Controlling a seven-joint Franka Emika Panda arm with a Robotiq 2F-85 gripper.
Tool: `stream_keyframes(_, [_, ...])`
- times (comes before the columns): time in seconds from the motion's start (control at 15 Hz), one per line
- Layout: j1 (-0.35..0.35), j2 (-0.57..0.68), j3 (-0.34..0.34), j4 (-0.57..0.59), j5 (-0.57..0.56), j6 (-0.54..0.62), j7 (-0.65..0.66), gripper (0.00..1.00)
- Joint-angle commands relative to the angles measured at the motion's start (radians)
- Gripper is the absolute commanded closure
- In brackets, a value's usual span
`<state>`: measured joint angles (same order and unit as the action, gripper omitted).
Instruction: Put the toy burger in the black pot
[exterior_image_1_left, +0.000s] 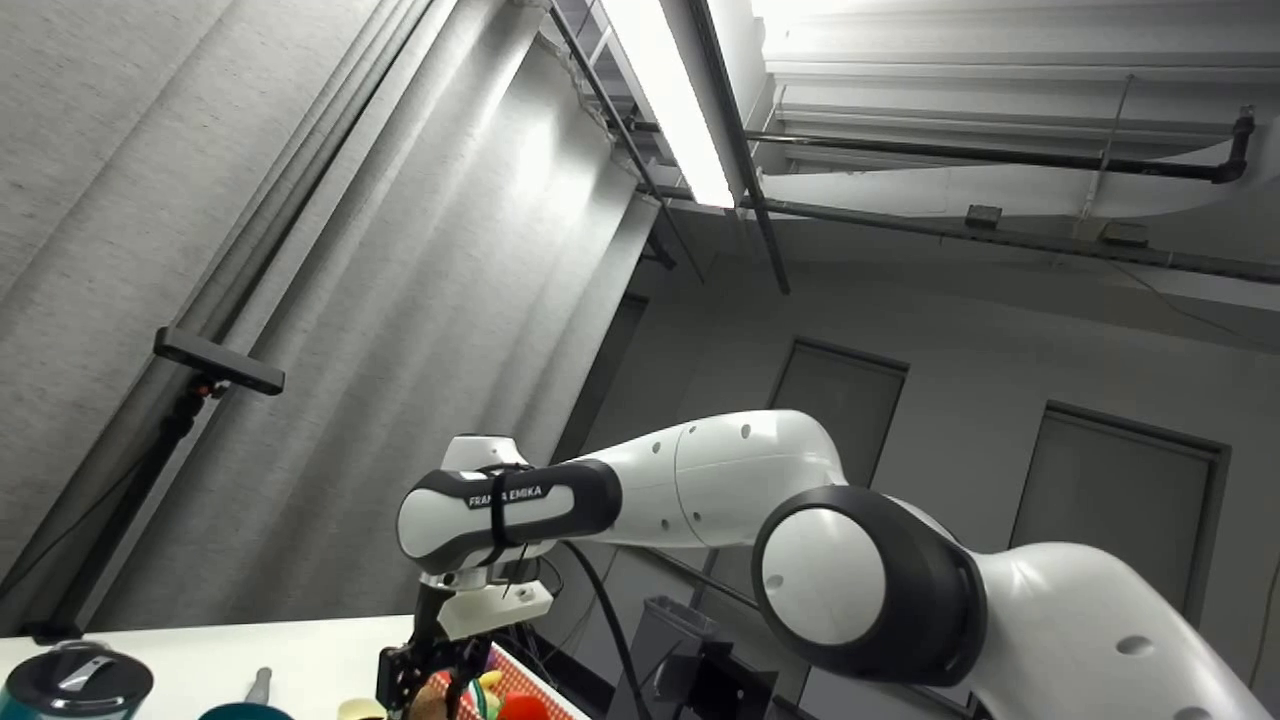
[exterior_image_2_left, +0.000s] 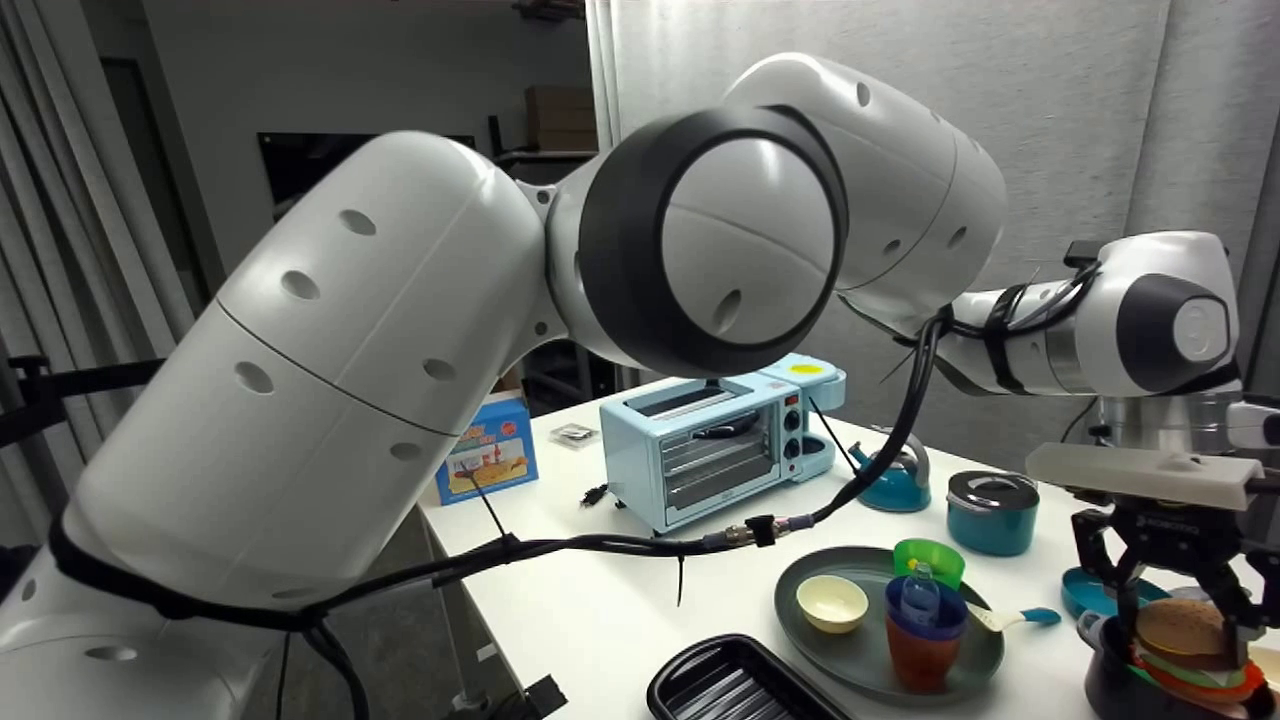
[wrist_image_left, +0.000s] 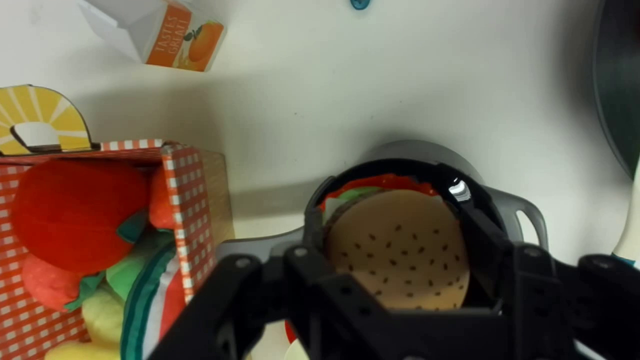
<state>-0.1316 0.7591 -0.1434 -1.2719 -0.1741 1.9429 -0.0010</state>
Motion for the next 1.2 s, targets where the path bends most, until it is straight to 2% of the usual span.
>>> stream_keyframes(0.0, [-0.001, 0.040, 0.000, 0.071, -0.011, -0.027, -0.021, 0.56])
stream_keyframes(0.6, [0.009, 0.064, 0.003, 0.102, -0.016, -0.028, -0.030, 0.56])
stream_keyframes(0.67, [0.011, 0.067, 0.003, 0.104, -0.017, -0.032, -0.032, 0.37])
stream_keyframes(0.73, [0.011, 0.069, 0.002, 0.106, -0.017, -0.033, -0.032, 0.08])
stream_keyframes(0.8, [0.011, 0.071, 0.002, 0.108, -0.016, -0.034, -0.032, 0.07])
stream_keyframes(0.87, [0.011, 0.072, 0.002, 0.108, -0.016, -0.035, -0.033, 0.00])
stream_keyframes(1.13, [0.008, 0.079, 0.001, 0.110, -0.014, -0.039, -0.035, 0.00])
